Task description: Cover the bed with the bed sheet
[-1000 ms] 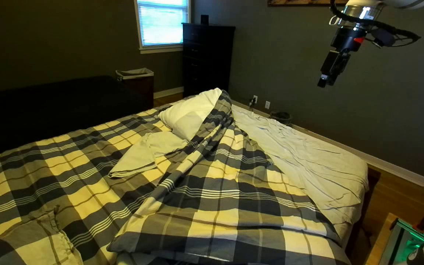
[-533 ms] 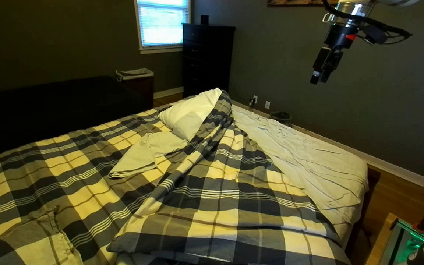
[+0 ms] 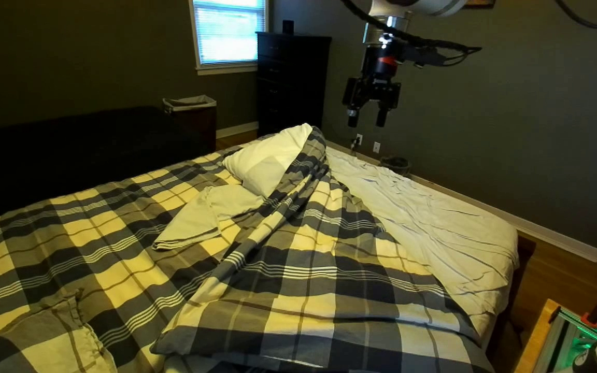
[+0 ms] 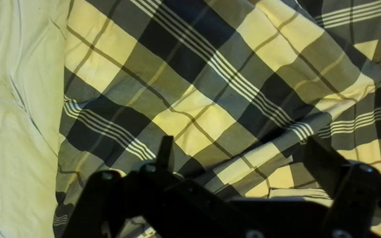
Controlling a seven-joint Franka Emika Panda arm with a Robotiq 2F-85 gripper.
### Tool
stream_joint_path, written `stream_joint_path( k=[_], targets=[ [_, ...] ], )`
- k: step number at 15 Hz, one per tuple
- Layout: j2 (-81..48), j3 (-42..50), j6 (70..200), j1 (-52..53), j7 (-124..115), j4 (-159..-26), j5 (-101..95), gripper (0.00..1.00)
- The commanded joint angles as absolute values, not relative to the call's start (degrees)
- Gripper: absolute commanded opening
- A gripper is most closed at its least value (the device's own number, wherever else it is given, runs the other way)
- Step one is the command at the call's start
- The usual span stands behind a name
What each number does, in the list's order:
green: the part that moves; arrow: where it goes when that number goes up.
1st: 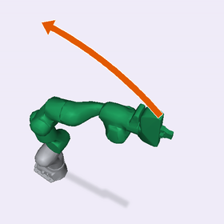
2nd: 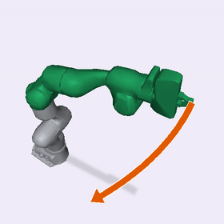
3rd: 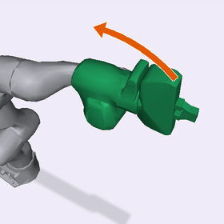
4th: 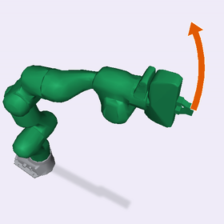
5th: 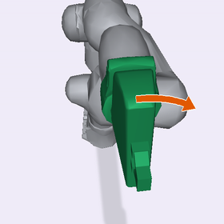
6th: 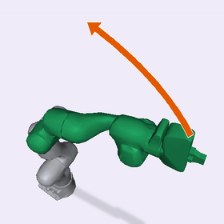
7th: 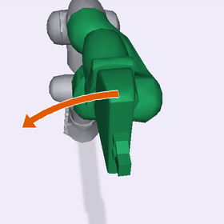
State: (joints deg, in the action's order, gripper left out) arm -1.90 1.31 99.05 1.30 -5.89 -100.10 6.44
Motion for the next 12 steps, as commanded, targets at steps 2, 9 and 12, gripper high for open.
stream_joint_path(
  k=[2, 9, 12],
  targets=[
    [-17.2, -1.4, 100.3, 4.5, -25.9, -86.1, 3.8, 1.0],
    [-25.4, -1.1, 102.1, 9.6, -37.2, -81.4, 1.3, 1.0],
    [-24.3, -0.9, 102.0, 9.0, -36.7, -81.4, 1.3, 1.0]
  ],
)
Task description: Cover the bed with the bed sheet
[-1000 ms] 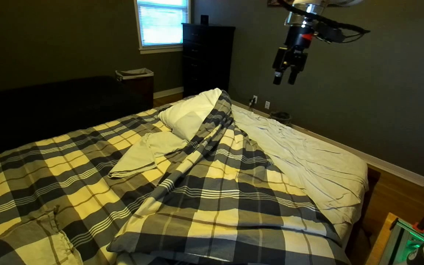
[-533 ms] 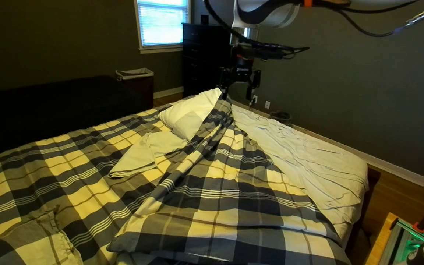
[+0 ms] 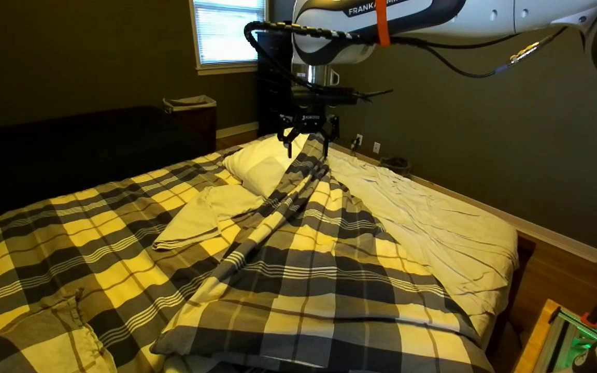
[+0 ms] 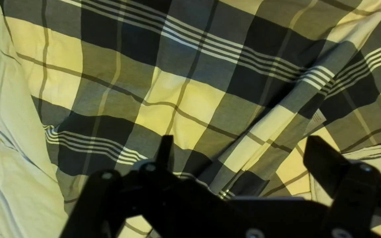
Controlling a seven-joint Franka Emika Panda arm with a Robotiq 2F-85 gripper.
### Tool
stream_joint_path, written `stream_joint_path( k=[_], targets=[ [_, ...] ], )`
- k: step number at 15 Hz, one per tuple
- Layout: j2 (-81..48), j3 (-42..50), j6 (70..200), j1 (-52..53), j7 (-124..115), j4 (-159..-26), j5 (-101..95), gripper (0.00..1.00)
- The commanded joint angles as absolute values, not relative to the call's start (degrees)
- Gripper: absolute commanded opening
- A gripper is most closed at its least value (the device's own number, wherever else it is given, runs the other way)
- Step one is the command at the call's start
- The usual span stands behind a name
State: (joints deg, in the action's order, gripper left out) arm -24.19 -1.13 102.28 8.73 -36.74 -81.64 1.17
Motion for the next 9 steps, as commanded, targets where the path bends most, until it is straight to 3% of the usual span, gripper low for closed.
stream_joint_path(
  k=[1, 6, 9],
  targets=[
    [-23.9, -0.8, 102.0, 8.7, -36.6, -81.4, 1.3, 1.0],
    [-23.6, -0.9, 102.0, 8.7, -36.6, -81.5, 1.3, 1.0],
    [-32.2, -2.4, 96.7, 10.3, -33.3, -70.6, 0.9, 1.0]
  ],
)
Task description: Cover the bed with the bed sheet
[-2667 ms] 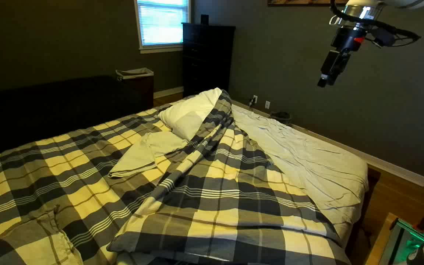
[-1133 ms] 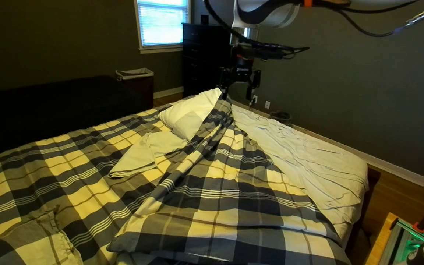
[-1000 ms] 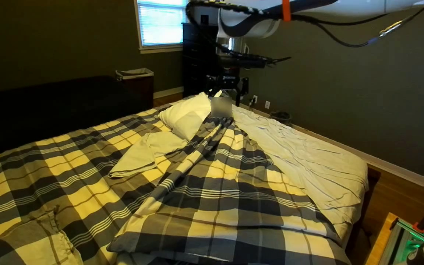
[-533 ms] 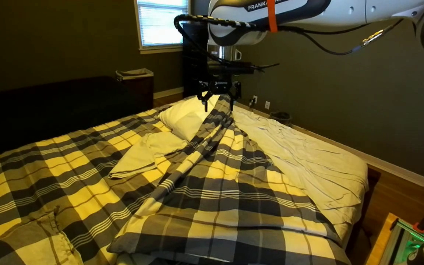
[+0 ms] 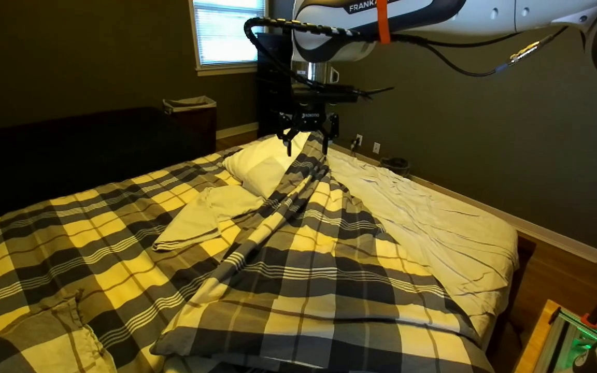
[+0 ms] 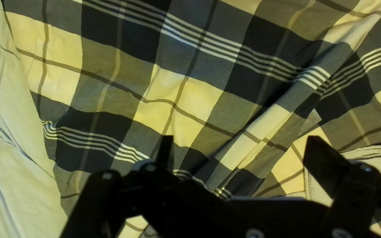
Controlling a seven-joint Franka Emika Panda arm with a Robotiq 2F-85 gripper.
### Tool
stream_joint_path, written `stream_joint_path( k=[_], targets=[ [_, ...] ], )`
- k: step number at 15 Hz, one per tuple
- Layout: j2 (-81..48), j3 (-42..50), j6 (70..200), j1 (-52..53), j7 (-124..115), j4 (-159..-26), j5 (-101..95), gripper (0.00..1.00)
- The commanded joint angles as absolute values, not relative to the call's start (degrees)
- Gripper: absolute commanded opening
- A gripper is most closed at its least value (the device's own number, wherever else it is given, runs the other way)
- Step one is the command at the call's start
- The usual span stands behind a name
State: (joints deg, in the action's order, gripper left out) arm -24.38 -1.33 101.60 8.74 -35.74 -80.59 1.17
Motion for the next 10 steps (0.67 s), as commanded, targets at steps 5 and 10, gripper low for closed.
stream_joint_path(
  k=[5, 10],
  targets=[
    [-43.7, -4.7, 85.1, 13.9, -31.4, -57.2, 3.7, 1.0],
    [-56.3, -5.0, 76.4, 16.7, -34.1, -44.5, 3.5, 1.0]
  ],
)
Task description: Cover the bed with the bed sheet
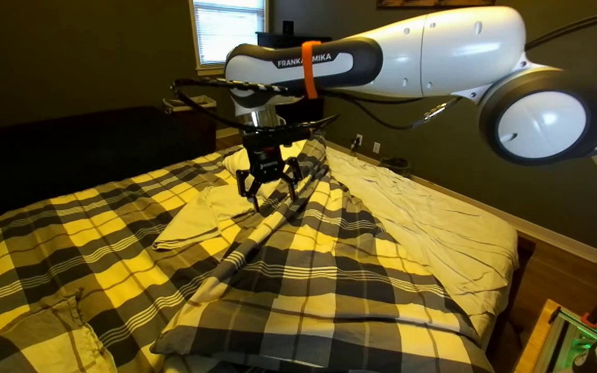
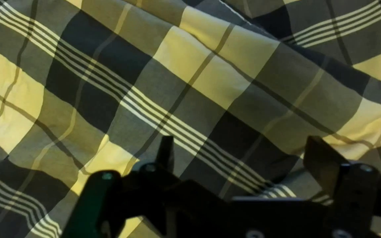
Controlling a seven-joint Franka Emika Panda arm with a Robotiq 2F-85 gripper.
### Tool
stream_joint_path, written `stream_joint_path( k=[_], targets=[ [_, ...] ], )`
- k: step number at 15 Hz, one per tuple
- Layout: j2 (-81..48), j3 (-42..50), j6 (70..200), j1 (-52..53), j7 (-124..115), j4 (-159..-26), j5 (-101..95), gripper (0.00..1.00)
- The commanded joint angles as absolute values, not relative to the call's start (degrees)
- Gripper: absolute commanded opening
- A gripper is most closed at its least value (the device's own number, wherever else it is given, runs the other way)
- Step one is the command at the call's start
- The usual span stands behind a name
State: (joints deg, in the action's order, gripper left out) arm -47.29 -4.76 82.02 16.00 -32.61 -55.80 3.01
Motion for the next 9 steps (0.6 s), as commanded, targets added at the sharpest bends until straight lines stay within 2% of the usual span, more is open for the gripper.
stream_joint_path(
  k=[1, 5, 9],
  targets=[
    [-58.7, -4.7, 75.2, 17.1, -34.5, -42.0, 3.1, 1.0],
    [-67.3, -2.4, 74.1, 19.6, -35.9, -32.4, -1.2, 1.0],
    [-71.4, 0.7, 76.2, 21.5, -37.7, -29.0, -3.3, 1.0]
  ],
)
